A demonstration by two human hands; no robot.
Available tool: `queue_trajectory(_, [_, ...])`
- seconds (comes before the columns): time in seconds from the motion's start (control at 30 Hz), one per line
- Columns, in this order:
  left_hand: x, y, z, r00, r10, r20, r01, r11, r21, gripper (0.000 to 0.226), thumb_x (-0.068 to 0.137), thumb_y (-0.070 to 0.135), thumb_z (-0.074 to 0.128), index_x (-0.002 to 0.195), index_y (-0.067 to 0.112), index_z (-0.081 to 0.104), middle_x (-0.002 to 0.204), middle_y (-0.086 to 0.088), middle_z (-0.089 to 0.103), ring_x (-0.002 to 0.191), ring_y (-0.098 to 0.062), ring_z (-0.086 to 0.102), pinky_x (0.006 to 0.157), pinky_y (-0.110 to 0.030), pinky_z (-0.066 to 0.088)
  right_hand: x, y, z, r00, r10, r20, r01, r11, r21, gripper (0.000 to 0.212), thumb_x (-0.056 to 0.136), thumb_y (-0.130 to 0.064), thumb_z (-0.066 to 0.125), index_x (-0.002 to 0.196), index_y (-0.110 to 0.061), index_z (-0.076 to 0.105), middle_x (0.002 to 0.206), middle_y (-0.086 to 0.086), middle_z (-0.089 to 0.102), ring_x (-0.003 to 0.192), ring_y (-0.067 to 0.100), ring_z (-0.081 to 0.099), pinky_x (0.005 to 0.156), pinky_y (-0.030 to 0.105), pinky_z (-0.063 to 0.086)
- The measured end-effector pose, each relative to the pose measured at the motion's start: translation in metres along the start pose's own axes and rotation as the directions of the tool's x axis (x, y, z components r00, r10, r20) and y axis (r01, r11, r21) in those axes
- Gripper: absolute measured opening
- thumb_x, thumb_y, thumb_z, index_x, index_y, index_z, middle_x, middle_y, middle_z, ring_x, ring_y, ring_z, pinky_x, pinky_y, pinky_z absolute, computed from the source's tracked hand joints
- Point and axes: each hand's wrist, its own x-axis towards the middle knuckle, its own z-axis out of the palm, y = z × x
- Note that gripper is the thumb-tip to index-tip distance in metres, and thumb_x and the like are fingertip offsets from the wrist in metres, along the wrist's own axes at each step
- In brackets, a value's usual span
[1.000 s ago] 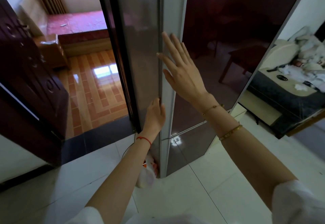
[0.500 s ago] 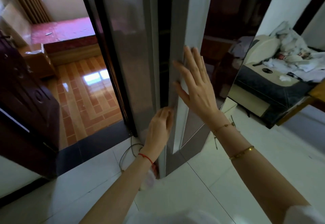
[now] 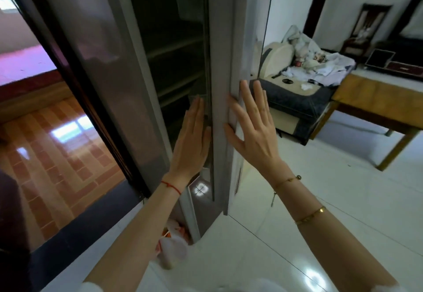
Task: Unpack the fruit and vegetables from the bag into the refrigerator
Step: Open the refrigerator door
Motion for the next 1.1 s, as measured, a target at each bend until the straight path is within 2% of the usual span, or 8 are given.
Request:
queue_trajectory(0.1, [0.01, 0.008, 0.007, 0.998, 0.052, 0.034, -0.052, 0.999, -0.002, 0.058, 0.104, 0.038, 0.031, 0.156, 0.018, 0.013, 0.164, 0.0, 0.012, 0.151, -0.01, 0.005, 0.122, -0.045, 0.017, -0.013, 0.013, -0.017, 1.0, 0.022, 0.0, -0.022, 0.997, -0.076, 0.063, 0.098, -0.026, 0.059, 0.15, -0.017, 0.025, 0.157, 0.005, 0.017, 0.15, 0.026, 0.0, 0.122, 0.05, 0.013])
queue_trajectory(0.23, [0.014, 0.016, 0.026, 0.99, 0.123, 0.075, -0.126, 0.991, 0.039, 0.055, 0.105, 0.031, 0.032, 0.155, 0.012, 0.016, 0.164, -0.005, 0.014, 0.151, -0.012, 0.007, 0.123, -0.045, 0.016, -0.032, 0.032, -0.04, 0.999, 0.047, -0.005, -0.048, 0.983, -0.175, 0.076, 0.099, -0.024, 0.057, 0.156, -0.025, 0.007, 0.164, 0.0, 0.003, 0.151, 0.027, 0.002, 0.122, 0.05, 0.015])
queue_trajectory(0.4, [0.017, 0.035, 0.042, 0.963, 0.241, 0.12, -0.258, 0.954, 0.151, 0.056, 0.105, 0.035, 0.014, 0.152, 0.007, 0.023, 0.16, -0.006, 0.013, 0.15, -0.021, 0.014, 0.123, -0.034, 0.002, -0.052, 0.056, -0.071, 0.993, 0.118, 0.012, -0.111, 0.957, -0.267, 0.076, 0.101, -0.023, 0.051, 0.155, -0.025, -0.002, 0.163, -0.009, -0.013, 0.151, 0.022, -0.007, 0.122, 0.05, 0.014])
queue_trajectory(0.5, [0.023, 0.046, 0.052, 0.94, 0.3, 0.162, -0.32, 0.94, 0.115, 0.056, 0.105, 0.035, 0.014, 0.152, 0.007, 0.023, 0.161, -0.008, 0.018, 0.151, -0.016, 0.011, 0.123, -0.031, 0.002, -0.063, 0.073, -0.086, 0.987, 0.161, 0.003, -0.152, 0.941, -0.302, 0.072, 0.102, -0.022, 0.047, 0.155, -0.023, -0.001, 0.163, -0.009, -0.011, 0.151, 0.021, -0.007, 0.122, 0.05, 0.015])
queue_trajectory(0.63, [0.034, 0.064, 0.067, 0.93, 0.311, 0.197, -0.32, 0.947, 0.018, 0.057, 0.104, 0.04, 0.016, 0.153, 0.012, 0.018, 0.161, -0.001, 0.013, 0.148, 0.0, -0.001, 0.121, -0.021, 0.002, -0.076, 0.097, -0.105, 0.97, 0.241, -0.025, -0.235, 0.909, -0.344, 0.071, 0.101, -0.017, 0.046, 0.155, -0.021, 0.001, 0.163, -0.01, -0.01, 0.151, 0.02, -0.007, 0.122, 0.05, 0.015])
queue_trajectory(0.8, [0.046, 0.087, 0.099, 0.887, 0.388, 0.251, -0.396, 0.918, -0.02, 0.054, 0.104, 0.027, 0.029, 0.154, 0.012, 0.018, 0.162, -0.005, 0.018, 0.15, -0.016, 0.014, 0.122, -0.042, 0.019, -0.087, 0.131, -0.128, 0.939, 0.337, -0.065, -0.334, 0.858, -0.389, 0.065, 0.1, -0.009, 0.049, 0.154, -0.009, 0.013, 0.163, -0.008, -0.007, 0.151, 0.017, -0.008, 0.124, 0.043, 0.007])
queue_trajectory(0.93, [0.057, 0.108, 0.133, 0.863, 0.443, 0.243, -0.447, 0.894, -0.039, 0.054, 0.102, 0.019, 0.037, 0.152, 0.005, 0.023, 0.16, -0.01, 0.024, 0.149, -0.02, 0.018, 0.123, -0.04, 0.015, -0.094, 0.165, -0.144, 0.914, 0.398, -0.084, -0.398, 0.832, -0.387, 0.056, 0.1, -0.005, 0.048, 0.15, 0.0, 0.024, 0.16, 0.011, 0.018, 0.15, 0.023, -0.001, 0.124, 0.044, 0.007])
queue_trajectory(1.1, [0.073, 0.135, 0.177, 0.838, 0.506, 0.204, -0.517, 0.856, 0.003, 0.053, 0.1, 0.016, 0.036, 0.15, 0.0, 0.027, 0.157, -0.015, 0.031, 0.148, -0.025, 0.024, 0.123, -0.04, 0.015, -0.101, 0.215, -0.16, 0.908, 0.412, -0.072, -0.409, 0.84, -0.357, 0.054, 0.101, -0.005, 0.044, 0.15, 0.003, 0.023, 0.159, 0.021, 0.021, 0.149, 0.034, 0.008, 0.123, 0.05, 0.012])
